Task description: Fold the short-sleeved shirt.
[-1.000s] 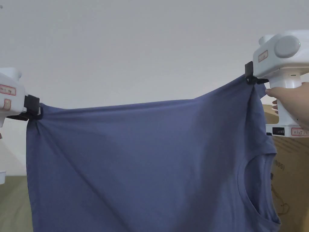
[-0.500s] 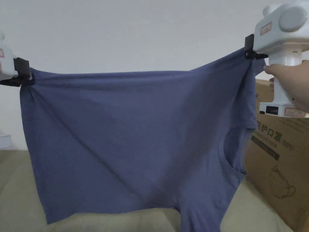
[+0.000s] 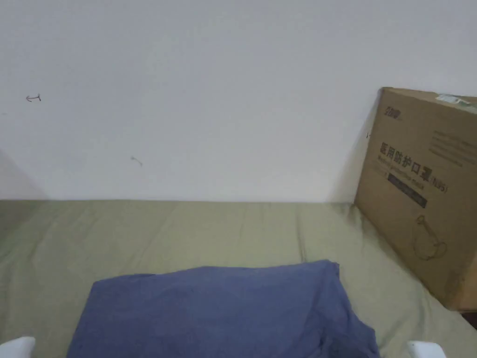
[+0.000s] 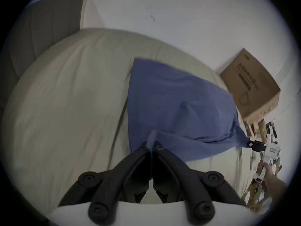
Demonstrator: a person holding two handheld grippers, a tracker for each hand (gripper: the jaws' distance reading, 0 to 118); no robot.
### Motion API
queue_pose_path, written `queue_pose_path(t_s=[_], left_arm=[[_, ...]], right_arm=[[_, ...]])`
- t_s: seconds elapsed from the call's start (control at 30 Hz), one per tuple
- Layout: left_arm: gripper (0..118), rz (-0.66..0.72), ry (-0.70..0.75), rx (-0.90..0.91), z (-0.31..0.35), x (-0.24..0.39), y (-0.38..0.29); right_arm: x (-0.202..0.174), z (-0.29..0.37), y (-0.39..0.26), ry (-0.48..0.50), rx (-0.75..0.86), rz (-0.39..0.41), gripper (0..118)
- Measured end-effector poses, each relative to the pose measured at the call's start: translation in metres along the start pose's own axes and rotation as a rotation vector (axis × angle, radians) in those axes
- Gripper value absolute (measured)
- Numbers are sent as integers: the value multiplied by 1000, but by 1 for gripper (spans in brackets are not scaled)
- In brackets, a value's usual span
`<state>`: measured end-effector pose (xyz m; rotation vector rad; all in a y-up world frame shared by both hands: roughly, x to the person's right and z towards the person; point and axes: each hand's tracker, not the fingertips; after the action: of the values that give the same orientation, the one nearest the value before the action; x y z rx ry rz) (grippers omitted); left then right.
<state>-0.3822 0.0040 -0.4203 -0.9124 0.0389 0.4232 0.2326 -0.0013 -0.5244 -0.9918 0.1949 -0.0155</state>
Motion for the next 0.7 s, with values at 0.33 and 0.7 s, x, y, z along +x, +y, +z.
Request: queue_pose_path(t_s=[0.33, 0.7], left_arm=[[1, -94, -64, -20, 110, -36, -137], [2, -132, -85, -58, 158, -36, -194]], right_arm=[[48, 113, -169, 117, -32, -23, 0], [38, 145, -200, 83, -62, 33, 2]])
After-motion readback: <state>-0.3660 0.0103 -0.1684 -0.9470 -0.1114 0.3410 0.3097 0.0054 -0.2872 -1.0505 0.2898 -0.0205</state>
